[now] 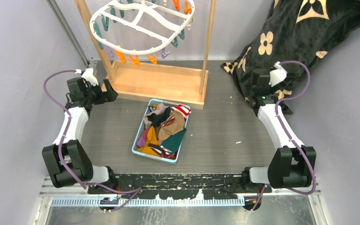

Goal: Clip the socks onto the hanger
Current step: Open the clamp at the hanger.

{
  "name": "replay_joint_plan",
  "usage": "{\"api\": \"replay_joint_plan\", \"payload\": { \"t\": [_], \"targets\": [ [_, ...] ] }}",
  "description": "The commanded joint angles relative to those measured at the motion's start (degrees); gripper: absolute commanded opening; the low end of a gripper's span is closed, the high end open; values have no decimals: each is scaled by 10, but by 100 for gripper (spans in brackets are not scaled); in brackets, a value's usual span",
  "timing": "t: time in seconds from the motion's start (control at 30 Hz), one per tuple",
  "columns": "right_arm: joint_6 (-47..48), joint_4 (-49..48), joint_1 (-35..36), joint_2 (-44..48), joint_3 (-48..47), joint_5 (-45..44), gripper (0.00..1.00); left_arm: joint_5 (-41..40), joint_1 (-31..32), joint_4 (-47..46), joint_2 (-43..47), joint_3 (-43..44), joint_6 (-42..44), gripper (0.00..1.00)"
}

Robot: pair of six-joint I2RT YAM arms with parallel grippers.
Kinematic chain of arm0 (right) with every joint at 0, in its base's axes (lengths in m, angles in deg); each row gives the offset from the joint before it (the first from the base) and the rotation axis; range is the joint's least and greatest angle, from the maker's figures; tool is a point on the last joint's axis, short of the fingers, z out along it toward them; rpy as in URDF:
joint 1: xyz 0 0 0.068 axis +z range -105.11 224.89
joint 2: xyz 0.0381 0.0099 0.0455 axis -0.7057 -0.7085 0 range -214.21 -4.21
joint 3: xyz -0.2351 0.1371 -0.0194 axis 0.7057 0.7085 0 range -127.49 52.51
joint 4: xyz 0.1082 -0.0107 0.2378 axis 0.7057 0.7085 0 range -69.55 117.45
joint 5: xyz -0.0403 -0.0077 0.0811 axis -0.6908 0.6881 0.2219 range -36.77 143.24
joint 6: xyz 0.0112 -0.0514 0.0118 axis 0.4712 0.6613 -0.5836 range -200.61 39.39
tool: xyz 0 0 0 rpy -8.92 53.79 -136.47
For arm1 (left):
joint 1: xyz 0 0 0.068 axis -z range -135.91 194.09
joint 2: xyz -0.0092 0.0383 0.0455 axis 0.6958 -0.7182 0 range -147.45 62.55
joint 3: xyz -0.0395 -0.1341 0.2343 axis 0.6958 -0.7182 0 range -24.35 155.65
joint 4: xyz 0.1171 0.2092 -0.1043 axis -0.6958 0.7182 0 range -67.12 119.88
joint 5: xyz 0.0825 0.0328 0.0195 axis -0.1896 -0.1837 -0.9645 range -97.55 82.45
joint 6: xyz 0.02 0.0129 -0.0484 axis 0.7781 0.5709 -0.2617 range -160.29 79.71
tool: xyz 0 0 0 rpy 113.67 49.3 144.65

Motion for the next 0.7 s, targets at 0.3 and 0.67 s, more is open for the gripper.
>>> {"api": "replay_joint_plan", "payload": {
  "t": [0.3, 0.67],
  "targets": [
    [132, 45, 319, 98, -84, 16, 100, 265, -8, 234, 93, 180, -62, 99],
    [176, 24, 421, -2, -243, 180, 84, 347, 0, 266, 148, 216, -111, 84]
  ]
}}
